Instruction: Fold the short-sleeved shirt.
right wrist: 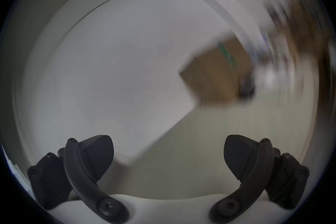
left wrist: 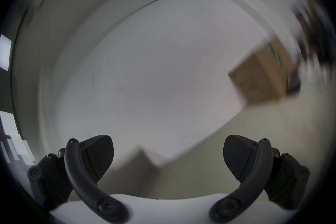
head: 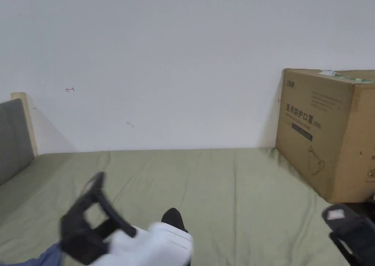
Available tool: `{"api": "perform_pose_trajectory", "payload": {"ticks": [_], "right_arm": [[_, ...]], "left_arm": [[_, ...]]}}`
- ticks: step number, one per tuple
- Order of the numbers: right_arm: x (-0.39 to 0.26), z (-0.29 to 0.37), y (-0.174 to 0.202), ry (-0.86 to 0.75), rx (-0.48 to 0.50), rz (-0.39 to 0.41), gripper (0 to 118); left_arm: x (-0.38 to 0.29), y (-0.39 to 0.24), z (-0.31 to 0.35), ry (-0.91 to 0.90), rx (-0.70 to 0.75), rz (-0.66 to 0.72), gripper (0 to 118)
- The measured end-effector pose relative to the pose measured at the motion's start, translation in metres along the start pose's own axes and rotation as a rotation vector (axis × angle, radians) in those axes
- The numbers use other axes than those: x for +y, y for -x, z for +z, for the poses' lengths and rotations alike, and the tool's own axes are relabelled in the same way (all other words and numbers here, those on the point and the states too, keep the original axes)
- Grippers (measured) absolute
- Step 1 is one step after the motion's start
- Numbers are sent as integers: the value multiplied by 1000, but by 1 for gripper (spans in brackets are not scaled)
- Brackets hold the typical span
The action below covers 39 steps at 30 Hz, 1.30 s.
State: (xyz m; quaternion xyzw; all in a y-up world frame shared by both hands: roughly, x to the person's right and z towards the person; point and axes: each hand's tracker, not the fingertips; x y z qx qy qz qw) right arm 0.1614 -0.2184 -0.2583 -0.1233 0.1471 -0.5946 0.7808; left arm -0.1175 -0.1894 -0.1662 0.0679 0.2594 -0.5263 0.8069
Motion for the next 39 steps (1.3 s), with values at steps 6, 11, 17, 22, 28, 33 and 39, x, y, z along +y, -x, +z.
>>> {"api": "perform_pose_trajectory", "payload": {"ticks": [6,11,17,22,28,33,39], "right_arm": [[-4,-12,-96,130,-195,-771,118],[25,-15,-38,6,-68,-216,118],[-2,-4,51,-153,25,814,118],[-49,0,62,-177,-90,1271,118],[-56,-1,54,-187,-80,1322,118],[-56,-3,56,-164,-59,1297,118],[-52,-3,59,-174,-45,1249,118]], "left_arm": [[3,-19,6,-136,-43,-310,118],[1,28,-20,77,-127,317,118],[-40,51,-21,201,-155,920,118],[-55,54,-8,223,-116,1071,118],[-62,58,-14,228,-93,1056,118],[-61,56,-16,241,-125,1056,118],[-59,53,-18,266,-136,1039,118]]}}
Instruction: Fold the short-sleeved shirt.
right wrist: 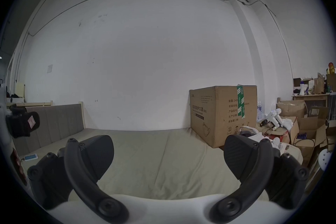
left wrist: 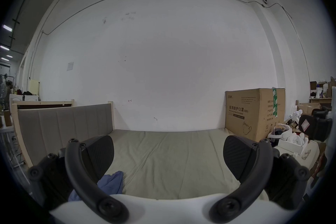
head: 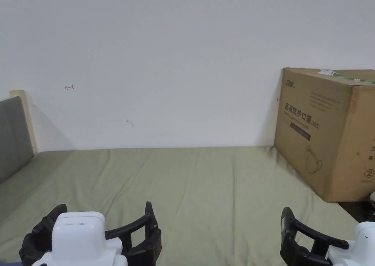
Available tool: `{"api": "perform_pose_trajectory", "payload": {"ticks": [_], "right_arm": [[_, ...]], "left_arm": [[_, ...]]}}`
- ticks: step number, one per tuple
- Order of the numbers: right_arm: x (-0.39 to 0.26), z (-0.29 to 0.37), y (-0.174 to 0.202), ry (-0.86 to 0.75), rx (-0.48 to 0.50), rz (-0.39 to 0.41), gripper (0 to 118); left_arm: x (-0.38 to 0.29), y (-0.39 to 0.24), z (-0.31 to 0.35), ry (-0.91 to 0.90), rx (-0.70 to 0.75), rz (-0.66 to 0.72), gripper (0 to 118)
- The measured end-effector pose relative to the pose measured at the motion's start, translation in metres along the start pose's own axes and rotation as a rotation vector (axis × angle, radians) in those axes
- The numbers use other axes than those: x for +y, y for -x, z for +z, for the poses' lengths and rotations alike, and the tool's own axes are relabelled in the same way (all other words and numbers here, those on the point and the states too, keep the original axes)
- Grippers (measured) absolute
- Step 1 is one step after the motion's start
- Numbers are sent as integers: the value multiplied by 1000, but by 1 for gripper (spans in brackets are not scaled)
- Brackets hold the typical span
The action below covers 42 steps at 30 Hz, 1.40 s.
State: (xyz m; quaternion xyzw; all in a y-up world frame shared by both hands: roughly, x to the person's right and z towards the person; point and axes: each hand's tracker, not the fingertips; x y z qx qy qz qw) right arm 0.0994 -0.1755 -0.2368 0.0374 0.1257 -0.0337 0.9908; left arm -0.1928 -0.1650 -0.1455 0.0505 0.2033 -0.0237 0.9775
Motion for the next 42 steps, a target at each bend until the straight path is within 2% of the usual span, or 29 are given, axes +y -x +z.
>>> {"api": "perform_pose_trajectory", "payload": {"ticks": [3,9,14,25,42], "right_arm": [[1,-4,-2,18,-6,-26,118],[0,-3,2,0,-3,38,118],[0,-3,7,5,6,52,118],[0,2,3,9,42,16,118],[0,5,4,10,47,3,118]], "left_arm": [[1,2,-2,9,1,13,118],[2,4,-3,14,-3,18,118],[1,0,0,7,-7,-9,118],[2,-2,4,0,-9,-20,118],[2,-4,11,-16,-17,-24,118]]}}
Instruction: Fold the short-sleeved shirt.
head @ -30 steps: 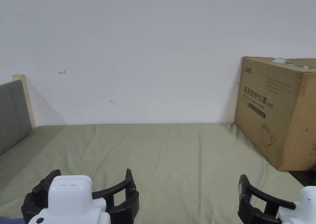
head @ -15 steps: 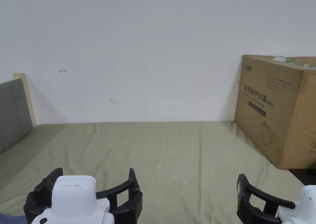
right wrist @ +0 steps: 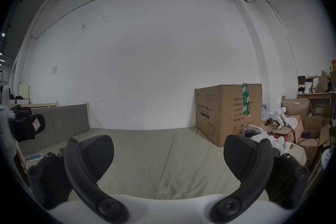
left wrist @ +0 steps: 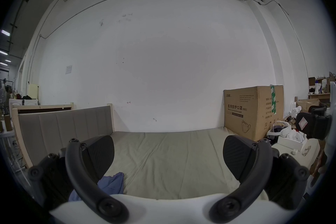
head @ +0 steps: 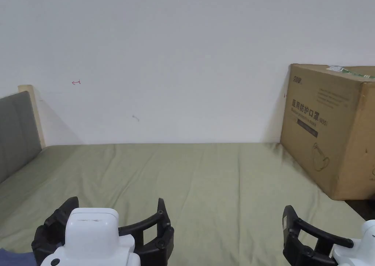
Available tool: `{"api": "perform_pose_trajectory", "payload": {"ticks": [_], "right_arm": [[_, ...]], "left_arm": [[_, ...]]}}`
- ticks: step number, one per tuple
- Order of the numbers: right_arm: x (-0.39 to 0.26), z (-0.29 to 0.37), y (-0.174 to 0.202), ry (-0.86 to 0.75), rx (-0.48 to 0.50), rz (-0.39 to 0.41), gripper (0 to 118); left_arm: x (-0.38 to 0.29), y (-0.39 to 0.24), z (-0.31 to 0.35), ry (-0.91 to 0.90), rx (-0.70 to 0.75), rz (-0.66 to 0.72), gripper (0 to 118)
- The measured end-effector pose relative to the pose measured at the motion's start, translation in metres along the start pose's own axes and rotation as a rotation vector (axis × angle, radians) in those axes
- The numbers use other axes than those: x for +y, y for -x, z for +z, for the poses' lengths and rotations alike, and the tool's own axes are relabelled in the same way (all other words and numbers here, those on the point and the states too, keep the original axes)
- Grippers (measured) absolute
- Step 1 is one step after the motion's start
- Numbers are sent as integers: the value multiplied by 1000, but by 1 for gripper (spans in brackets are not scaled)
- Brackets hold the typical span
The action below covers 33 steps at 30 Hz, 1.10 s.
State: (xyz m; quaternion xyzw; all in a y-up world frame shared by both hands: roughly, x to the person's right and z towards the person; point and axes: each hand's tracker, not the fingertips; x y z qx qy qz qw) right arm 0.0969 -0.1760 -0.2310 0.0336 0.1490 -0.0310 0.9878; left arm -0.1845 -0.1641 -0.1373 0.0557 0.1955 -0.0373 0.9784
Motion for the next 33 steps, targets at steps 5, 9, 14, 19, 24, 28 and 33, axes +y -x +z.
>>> {"api": "perform_pose_trajectory", "payload": {"ticks": [5,9,14,19,24,28,33], "right_arm": [[0,-3,-1,23,-32,-26,118],[1,0,-2,12,-69,-3,114],[7,-4,-1,-5,-110,65,0],[9,-12,-12,99,-3,15,0],[8,-13,-17,94,-24,-2,0],[7,-14,-16,100,-29,8,0],[5,-21,-10,105,-22,11,0]], "left_arm": [[2,-1,0,6,-8,7,117],[3,-3,-1,34,4,-10,97],[-1,-8,-8,68,47,-54,2],[-1,-9,-12,103,-6,-33,0],[-2,-9,-20,137,-42,11,0],[-2,-8,-23,135,-39,14,0],[-2,0,-25,145,-31,27,0]]}}
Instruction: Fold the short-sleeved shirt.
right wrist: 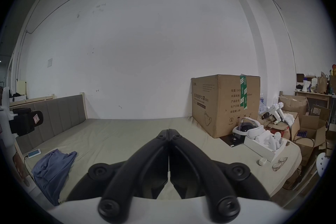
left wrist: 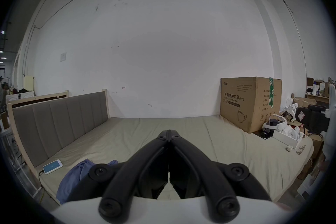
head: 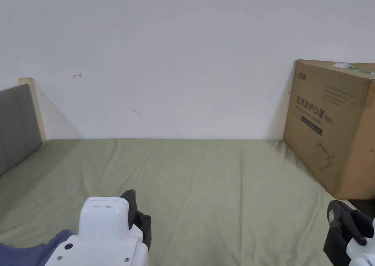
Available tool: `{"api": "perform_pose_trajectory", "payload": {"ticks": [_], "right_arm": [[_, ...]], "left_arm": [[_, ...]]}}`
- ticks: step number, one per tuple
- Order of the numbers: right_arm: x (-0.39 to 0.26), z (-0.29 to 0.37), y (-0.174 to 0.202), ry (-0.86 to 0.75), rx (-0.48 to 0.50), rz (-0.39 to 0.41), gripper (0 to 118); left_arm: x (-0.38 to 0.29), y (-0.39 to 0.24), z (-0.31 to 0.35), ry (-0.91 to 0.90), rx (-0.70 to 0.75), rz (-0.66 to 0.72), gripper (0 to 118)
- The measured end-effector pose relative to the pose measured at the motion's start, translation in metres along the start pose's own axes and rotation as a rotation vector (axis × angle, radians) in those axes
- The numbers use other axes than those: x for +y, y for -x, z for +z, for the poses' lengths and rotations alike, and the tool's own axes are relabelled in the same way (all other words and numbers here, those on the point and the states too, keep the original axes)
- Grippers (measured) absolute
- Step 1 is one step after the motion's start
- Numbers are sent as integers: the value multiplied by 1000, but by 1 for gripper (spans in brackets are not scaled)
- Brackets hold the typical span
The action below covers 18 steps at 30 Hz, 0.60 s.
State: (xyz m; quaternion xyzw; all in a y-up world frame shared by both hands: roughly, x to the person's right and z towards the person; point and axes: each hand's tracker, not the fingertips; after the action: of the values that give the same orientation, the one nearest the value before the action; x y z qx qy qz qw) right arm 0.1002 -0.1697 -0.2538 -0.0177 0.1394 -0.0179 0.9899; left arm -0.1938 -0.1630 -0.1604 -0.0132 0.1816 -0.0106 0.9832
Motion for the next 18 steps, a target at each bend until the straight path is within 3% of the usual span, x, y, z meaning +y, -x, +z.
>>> {"api": "perform_pose_trajectory", "payload": {"ticks": [6,9,15,18], "right_arm": [[-5,-11,28,21,59,-7,0],[-8,-20,61,31,154,31,0],[-6,-33,148,58,429,-4,0],[-4,-30,177,40,513,24,0]], "left_arm": [[-3,32,7,21,75,18,0],[-1,66,22,35,164,8,0],[1,153,84,47,462,-17,0],[-1,178,111,50,559,-10,0]]}}
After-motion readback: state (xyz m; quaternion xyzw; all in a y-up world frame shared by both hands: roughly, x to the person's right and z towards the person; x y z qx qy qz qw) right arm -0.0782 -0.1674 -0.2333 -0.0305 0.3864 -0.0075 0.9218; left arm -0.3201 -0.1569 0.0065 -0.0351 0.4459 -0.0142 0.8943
